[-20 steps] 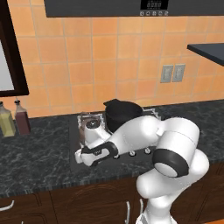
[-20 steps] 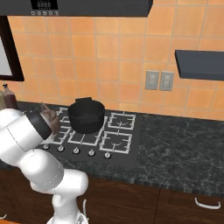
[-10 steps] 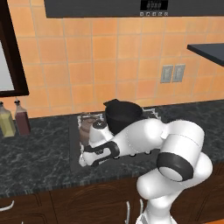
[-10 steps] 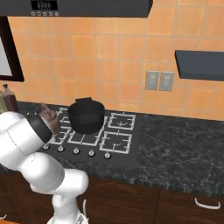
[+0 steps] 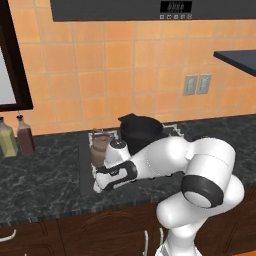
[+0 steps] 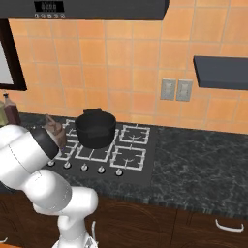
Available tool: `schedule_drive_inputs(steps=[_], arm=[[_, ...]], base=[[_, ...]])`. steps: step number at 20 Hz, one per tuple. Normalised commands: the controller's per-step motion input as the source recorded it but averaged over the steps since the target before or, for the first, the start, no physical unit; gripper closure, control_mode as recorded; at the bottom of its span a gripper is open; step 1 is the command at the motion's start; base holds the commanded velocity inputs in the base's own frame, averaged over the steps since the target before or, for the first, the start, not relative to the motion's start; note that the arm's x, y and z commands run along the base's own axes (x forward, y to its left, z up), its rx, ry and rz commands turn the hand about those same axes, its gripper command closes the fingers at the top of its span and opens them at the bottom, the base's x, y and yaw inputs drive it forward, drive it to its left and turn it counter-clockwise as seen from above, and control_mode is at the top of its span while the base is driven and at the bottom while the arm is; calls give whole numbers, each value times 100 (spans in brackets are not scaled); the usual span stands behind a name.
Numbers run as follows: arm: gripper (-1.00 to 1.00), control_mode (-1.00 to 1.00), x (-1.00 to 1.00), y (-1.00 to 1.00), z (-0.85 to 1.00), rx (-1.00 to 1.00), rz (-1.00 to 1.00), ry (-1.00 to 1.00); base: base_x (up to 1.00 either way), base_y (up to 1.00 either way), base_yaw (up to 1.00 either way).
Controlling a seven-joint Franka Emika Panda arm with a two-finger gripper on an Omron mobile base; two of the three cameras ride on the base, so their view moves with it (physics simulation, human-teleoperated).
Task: Pick the kettle from the counter and place it on a stove burner. Then turn the burner on.
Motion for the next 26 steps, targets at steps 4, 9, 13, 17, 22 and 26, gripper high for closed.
schedule_drive_inputs(steps=[4,9,13,17,22,26], arm=[[-100,-100,0,70,-21,-12,23,3],[-100,-100,0,73,-18,-15,24,3],[-100,-100,0,62,-4,-13,26,4],[-100,-100,-1,54,0,-9,27,3],[-100,-100,0,48,0,-5,26,1],[-100,-100,-6,46,0,-1,23,0]], base=[[0,0,0],[0,0,0],[0,0,0],[0,0,0],[0,0,0],[0,0,0]])
